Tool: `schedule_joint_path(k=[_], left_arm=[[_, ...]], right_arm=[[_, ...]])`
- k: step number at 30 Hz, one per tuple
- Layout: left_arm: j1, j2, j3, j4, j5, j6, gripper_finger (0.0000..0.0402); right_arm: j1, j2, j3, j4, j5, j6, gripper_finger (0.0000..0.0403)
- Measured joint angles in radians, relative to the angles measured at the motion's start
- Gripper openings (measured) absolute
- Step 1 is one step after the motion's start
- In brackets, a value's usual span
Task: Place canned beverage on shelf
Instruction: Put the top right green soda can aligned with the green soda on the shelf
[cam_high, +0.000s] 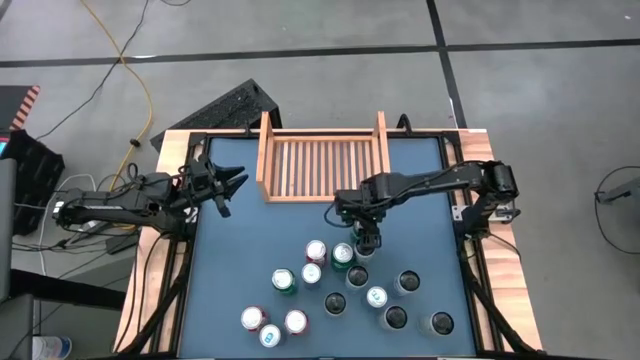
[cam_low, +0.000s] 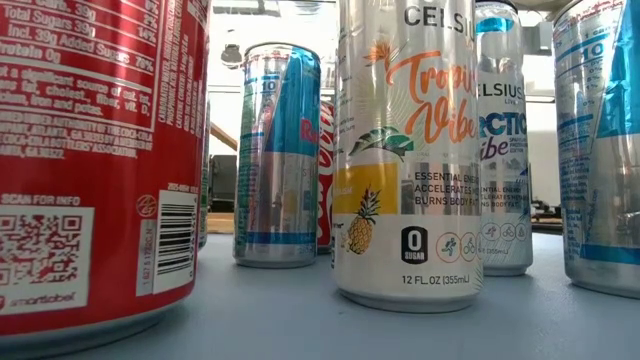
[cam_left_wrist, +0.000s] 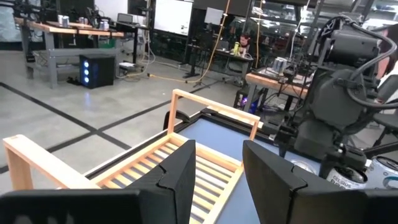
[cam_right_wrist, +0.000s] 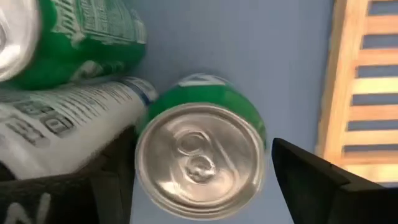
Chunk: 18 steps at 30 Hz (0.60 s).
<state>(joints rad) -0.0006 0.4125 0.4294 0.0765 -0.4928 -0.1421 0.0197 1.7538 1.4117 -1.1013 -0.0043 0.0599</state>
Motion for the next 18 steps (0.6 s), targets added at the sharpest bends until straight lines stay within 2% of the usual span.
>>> schedule_joint_path(k=[8, 10, 15, 18], left_arm=[[0.0, 0.0, 0.0, -0.003, 0.0, 0.0, 0.012], [0.0, 0.0, 0.0, -0.005, 0.0, 0.0, 0.012], [0.0, 0.0, 0.0, -0.005, 0.0, 0.0, 0.012], [0.0, 0.0, 0.0, -0.008, 0.0, 0.0, 0.012]], right_arm=[[-0.003, -0.003, -0.026, 0.045, 0.0, -0.018, 0.027], [-0.003, -0.003, -0.026, 0.052, 0.003, -0.03, 0.0248], [-0.01, -0.003, -0.026, 0.051, 0.007, -0.046, 0.0161], [-0.015, -0.003, -0.026, 0.05, 0.007, -0.057, 0.0159]])
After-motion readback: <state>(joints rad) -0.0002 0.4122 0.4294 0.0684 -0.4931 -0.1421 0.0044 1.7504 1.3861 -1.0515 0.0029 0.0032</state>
